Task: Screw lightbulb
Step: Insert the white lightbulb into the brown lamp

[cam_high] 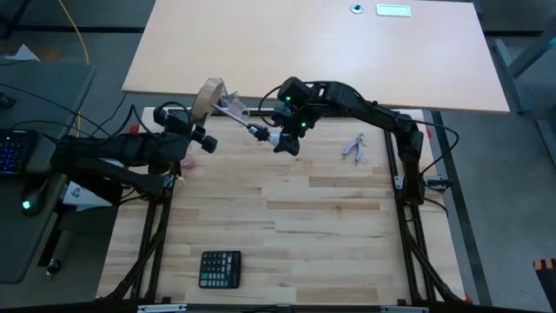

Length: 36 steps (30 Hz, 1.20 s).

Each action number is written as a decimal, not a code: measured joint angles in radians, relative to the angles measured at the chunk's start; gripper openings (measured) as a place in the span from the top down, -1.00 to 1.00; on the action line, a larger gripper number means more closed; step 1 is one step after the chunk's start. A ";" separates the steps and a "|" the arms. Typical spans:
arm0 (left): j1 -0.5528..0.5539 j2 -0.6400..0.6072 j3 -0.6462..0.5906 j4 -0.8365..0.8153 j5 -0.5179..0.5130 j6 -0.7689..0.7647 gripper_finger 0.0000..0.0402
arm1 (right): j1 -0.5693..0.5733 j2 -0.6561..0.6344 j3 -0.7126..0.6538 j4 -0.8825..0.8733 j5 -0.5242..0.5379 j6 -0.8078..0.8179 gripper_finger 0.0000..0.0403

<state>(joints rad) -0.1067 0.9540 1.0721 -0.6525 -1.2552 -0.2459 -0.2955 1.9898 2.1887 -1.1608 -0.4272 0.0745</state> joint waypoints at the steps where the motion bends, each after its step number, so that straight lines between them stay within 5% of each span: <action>1: 0.000 0.000 0.000 0.000 0.000 -0.020 0.40 | 0.000 0.000 0.000 0.000 -0.013 0.002 -0.15; 13: -0.039 0.001 0.000 0.008 -0.021 -0.159 0.40 | -0.032 -0.003 0.003 0.005 -0.241 0.101 -0.15; 26: -0.065 -0.007 0.006 0.029 -0.059 0.038 0.40 | -0.097 0.002 0.001 0.064 -0.429 0.131 -0.15; 36: -0.076 -0.045 0.006 0.079 0.115 0.178 0.40 | -0.100 0.004 0.000 -0.015 -0.637 0.083 -0.15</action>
<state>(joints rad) -0.1823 0.9088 1.0782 -0.5735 -1.1400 -0.0682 -0.3959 1.9938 2.1883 -1.1763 -1.0642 0.1575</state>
